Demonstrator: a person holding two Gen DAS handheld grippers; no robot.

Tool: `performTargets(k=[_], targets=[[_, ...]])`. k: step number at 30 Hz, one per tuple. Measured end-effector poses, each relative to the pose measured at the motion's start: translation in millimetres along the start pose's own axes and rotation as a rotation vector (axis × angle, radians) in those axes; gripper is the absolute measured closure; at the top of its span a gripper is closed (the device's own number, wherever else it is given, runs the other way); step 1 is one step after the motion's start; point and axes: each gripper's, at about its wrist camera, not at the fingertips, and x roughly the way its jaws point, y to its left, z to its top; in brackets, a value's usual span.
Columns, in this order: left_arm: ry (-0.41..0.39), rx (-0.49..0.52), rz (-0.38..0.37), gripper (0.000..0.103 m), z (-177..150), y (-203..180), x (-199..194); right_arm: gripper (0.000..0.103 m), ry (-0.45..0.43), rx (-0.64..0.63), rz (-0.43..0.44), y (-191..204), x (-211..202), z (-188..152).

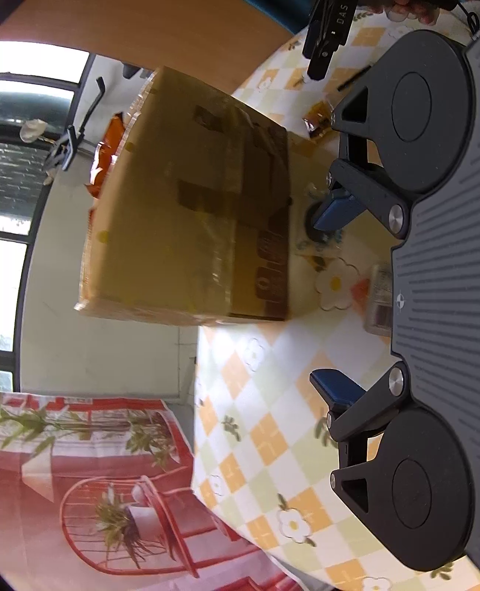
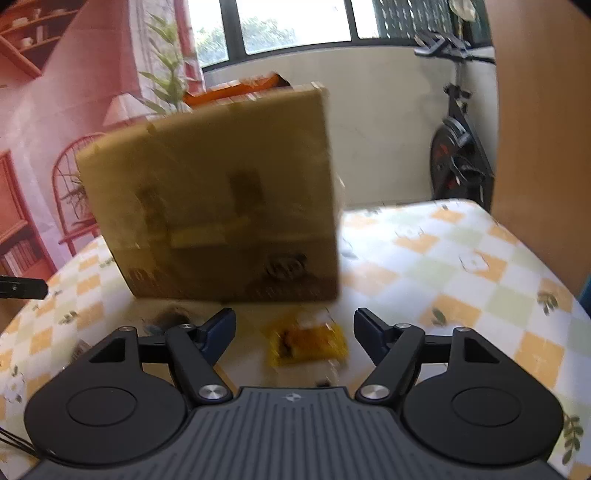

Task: Organize snacks
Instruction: 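Withdraw both tools from the box and lower them to the remaining snacks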

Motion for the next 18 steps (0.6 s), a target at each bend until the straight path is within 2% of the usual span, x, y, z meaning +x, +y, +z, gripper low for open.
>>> performTargets(k=[5,12,18], targets=[[0.024,-0.013,0.034,0.020,-17.2,-0.2,3.0,0.038,0.061,0.002,-0.018,-9.8,8.1,-19.0],[0.056,-0.035,0.051,0.020,-34.3,3.1,9.9,0.039,0.101,-0.040,0.000,-5.5,17.1,-37.5],[0.081,-0.040,0.058,0.020,-46.2,1.2,12.8,0.050,0.117,-0.036,-0.008,-6.3,27.8,-42.0]])
